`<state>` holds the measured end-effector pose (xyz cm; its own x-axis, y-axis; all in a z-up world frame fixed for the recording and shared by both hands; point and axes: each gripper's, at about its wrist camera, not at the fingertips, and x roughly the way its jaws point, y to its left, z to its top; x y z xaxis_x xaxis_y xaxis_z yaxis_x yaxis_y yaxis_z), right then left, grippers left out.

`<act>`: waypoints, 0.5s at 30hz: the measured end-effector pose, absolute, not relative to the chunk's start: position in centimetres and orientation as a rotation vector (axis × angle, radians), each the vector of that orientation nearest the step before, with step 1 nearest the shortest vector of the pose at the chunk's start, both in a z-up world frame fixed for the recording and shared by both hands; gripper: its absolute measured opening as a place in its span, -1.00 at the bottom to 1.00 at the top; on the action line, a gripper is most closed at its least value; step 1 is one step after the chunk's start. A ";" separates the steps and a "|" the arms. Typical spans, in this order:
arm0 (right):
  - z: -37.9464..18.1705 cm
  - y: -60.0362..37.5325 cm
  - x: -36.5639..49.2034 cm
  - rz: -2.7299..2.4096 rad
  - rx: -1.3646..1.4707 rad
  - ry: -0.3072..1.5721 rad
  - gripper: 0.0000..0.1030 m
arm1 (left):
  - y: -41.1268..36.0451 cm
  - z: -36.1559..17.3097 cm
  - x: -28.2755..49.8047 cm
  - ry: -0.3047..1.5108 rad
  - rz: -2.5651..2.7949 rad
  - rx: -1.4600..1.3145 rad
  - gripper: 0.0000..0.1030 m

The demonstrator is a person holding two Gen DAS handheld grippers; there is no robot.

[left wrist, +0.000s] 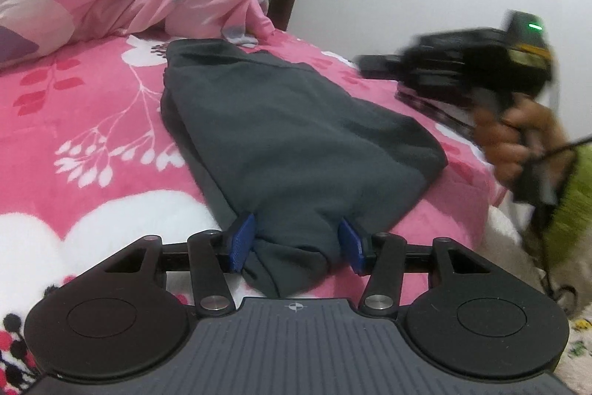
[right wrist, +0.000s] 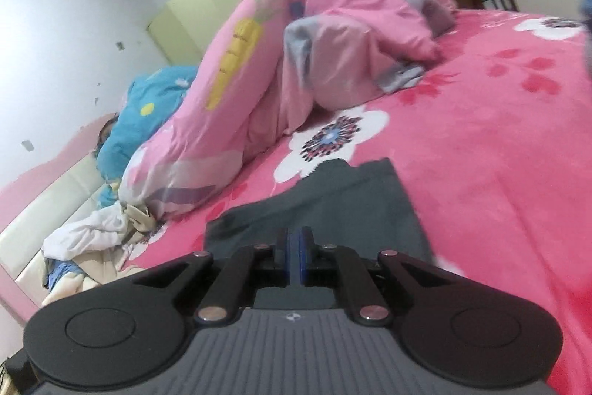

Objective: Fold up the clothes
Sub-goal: 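Withdraw the right tool from the folded trousers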

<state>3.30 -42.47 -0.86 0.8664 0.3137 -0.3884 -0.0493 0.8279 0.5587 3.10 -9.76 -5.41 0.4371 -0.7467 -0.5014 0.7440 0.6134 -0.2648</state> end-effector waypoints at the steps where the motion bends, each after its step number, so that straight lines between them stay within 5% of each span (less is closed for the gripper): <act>1: -1.8 -42.5 4.9 0.202 0.588 0.520 -0.88 | -9.8 -5.4 3.0 0.625 -0.925 -0.005 0.00; 6: -6.9 -43.0 10.7 0.148 0.732 0.697 -1.00 | -9.7 -5.6 3.3 0.630 -0.931 -0.028 0.01; 15: -2.7 -40.3 15.6 0.264 0.688 0.661 -0.67 | -9.3 -5.8 3.3 0.632 -0.930 -0.082 0.01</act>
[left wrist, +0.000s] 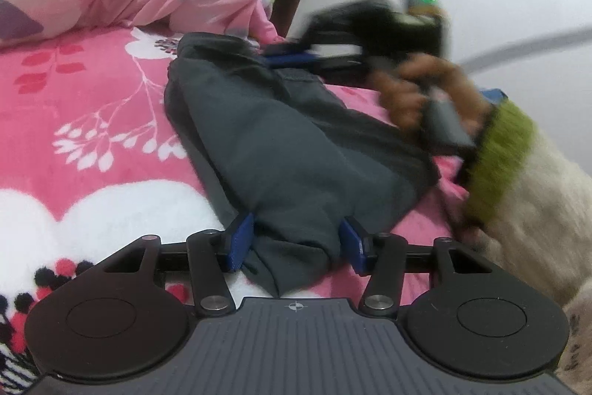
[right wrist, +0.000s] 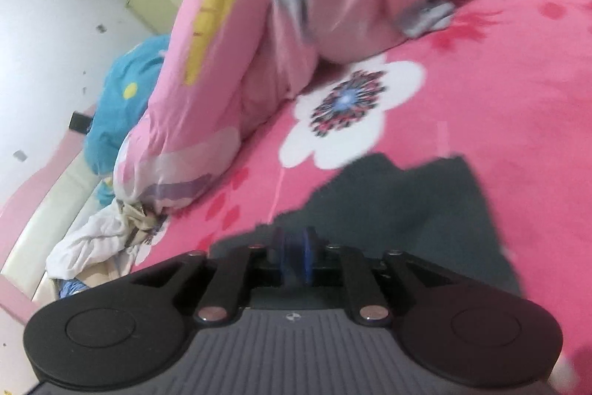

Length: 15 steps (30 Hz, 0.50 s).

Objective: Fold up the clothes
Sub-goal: 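Withdraw the right tool from the folded trousers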

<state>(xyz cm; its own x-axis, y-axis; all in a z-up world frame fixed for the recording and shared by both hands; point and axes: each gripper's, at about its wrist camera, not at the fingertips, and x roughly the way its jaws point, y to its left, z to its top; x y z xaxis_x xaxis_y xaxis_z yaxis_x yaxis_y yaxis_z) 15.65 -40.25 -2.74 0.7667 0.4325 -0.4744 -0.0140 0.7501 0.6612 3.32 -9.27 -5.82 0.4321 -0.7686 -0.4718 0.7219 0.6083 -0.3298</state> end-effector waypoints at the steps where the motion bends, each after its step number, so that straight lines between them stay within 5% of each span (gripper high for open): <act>1: -4.0 -40.0 17.2 0.268 0.700 0.687 -0.62 | -9.4 -5.8 3.2 0.629 -0.926 -0.077 0.01; 3: -6.9 -39.8 19.1 0.246 0.730 0.731 -1.00 | -9.5 -5.7 3.1 0.631 -0.918 -0.072 0.01; 5: -7.9 -41.2 18.5 0.251 0.865 0.712 -1.00 | -9.7 -5.5 3.0 0.634 -0.913 -0.060 0.01; 10: -6.2 -45.7 12.1 0.403 1.175 0.528 -0.64 | -9.4 -4.9 2.9 0.644 -0.907 -0.056 0.04; 15: -3.2 -48.9 3.6 0.429 1.017 0.499 -0.47 | -8.8 -4.2 2.9 0.649 -0.882 -0.080 0.06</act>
